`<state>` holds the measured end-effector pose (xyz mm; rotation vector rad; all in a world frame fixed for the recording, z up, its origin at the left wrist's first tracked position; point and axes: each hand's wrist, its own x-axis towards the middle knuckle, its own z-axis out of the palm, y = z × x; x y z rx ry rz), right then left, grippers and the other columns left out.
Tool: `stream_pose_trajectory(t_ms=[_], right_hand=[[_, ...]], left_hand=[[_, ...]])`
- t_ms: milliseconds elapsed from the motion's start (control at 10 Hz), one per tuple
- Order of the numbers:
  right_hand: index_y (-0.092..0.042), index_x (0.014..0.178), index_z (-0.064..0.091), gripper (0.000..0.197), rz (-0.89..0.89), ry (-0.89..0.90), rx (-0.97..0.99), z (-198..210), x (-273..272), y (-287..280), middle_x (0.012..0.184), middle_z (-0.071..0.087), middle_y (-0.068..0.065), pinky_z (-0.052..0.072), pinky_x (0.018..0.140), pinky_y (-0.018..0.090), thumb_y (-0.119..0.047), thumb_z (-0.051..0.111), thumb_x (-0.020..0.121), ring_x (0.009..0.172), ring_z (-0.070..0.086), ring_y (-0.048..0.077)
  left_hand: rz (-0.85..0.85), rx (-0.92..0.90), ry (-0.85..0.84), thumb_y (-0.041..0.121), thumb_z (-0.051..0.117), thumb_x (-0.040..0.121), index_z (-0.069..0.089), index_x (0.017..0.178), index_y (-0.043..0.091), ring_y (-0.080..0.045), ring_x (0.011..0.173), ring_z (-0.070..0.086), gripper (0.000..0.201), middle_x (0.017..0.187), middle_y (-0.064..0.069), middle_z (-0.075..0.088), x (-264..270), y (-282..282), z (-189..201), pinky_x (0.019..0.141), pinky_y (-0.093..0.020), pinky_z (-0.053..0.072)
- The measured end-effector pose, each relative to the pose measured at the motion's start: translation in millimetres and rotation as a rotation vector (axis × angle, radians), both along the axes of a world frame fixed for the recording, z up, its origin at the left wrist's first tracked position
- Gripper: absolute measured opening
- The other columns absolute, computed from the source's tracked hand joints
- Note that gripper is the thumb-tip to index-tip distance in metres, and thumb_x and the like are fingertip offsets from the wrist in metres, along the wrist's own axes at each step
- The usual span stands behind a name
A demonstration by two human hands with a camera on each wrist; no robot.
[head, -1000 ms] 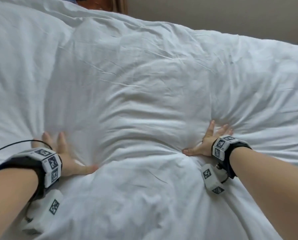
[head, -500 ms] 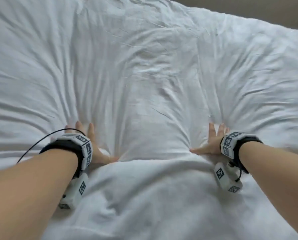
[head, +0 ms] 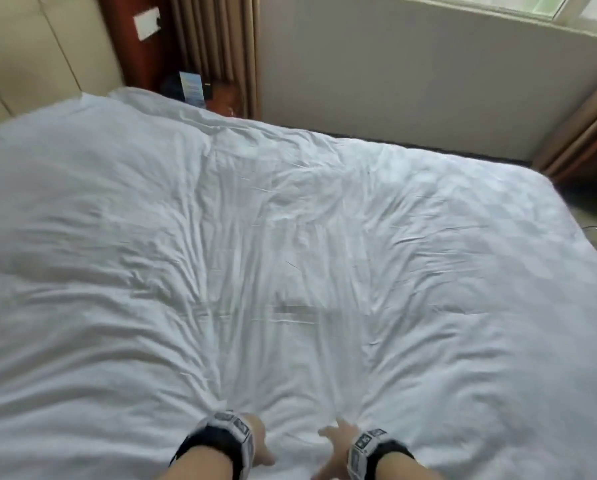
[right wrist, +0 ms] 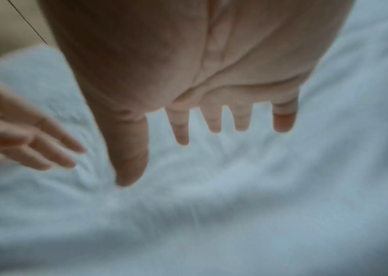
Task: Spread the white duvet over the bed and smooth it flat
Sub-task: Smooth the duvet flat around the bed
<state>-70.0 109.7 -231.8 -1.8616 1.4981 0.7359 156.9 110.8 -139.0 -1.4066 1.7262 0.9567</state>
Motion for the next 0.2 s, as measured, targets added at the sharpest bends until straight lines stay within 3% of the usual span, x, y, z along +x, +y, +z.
stream_pose_trajectory(t_ms=[100,200], right_hand=[[-0.021,0.146,0.031,0.078,-0.169,-0.168,-0.110,117,43,-11,0.151,0.031,0.006,0.031,0.112,0.033,-0.048,0.067,0.082,0.137,0.035,0.024],[-0.021,0.141,0.037,0.067,-0.238,-0.241,-0.386,243,56,-24,0.141,0.046,0.006,0.040,0.102,0.033,-0.042,0.066,0.084,0.127,0.047,0.024]], left_hand=[[0.223,-0.243,0.136,0.045,0.047,0.094,0.035,0.146,0.014,-0.025,0.139,0.035,0.061,0.153,-0.008,0.035,-13,-1,90,0.112,-0.031,0.028],[0.178,-0.530,0.100,0.047,0.047,0.093,0.038,0.143,0.016,-0.026,0.137,0.039,0.060,0.150,-0.007,0.040,-4,-17,182,0.111,-0.034,0.033]])
